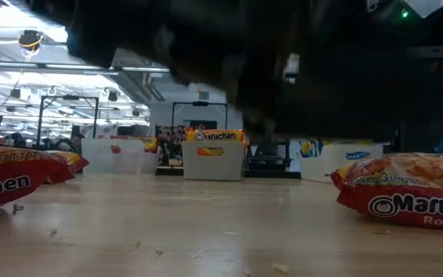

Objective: Sort Maruchan noodles
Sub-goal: Put the red noodle pack into the transparent bin

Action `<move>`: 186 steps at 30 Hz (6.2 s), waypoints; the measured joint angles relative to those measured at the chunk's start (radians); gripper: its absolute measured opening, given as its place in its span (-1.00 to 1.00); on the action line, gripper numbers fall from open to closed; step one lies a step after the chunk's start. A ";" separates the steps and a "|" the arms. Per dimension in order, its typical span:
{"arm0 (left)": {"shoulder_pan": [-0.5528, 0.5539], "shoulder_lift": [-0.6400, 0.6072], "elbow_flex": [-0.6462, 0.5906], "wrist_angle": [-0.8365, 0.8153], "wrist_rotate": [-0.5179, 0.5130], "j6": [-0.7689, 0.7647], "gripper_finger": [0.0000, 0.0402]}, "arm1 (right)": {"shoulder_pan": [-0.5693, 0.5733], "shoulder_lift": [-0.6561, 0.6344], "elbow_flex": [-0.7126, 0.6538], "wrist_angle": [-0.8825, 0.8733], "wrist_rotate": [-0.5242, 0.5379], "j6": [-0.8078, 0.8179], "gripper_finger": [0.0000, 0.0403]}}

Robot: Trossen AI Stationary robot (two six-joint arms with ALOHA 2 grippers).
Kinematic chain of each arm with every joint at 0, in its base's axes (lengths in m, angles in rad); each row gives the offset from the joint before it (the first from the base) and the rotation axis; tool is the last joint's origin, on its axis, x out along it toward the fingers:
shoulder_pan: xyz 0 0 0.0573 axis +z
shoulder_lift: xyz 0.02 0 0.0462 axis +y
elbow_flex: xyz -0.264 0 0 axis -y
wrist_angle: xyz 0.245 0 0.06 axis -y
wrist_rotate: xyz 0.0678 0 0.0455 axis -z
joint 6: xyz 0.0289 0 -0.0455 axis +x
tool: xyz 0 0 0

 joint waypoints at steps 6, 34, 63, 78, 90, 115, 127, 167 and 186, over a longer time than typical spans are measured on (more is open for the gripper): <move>0.000 0.055 -0.001 0.063 -0.017 -0.013 0.14 | 0.000 0.000 0.000 0.016 0.063 -0.003 0.15; 0.005 0.069 -0.001 -0.007 -0.047 0.007 0.14 | 0.001 0.000 0.001 0.157 -0.192 0.129 0.65; 0.008 0.069 -0.001 -0.002 -0.045 0.007 0.14 | 0.263 0.108 0.054 0.279 0.145 0.390 0.39; -0.005 0.032 -0.002 -0.055 -0.031 -0.003 0.14 | 0.271 0.127 0.124 0.224 0.175 0.271 -0.71; -0.023 -0.232 -0.002 -0.549 -0.050 0.000 0.14 | 0.270 0.127 0.289 0.025 0.247 -0.006 -0.81; 0.080 -0.263 0.140 -0.642 0.235 -0.011 0.57 | 0.315 0.279 0.543 -0.177 0.335 -0.298 -0.81; 0.068 -0.170 0.312 -0.900 0.213 -0.008 0.56 | 0.317 0.274 0.595 -0.237 0.349 -0.294 -0.81; 0.079 -0.173 0.309 -0.912 0.192 0.044 -0.05 | 0.329 0.278 0.595 -0.256 0.383 -0.269 -0.81; 0.080 -0.173 0.309 -0.897 0.202 0.049 -0.53 | 0.328 0.265 0.595 -0.263 0.297 -0.246 0.05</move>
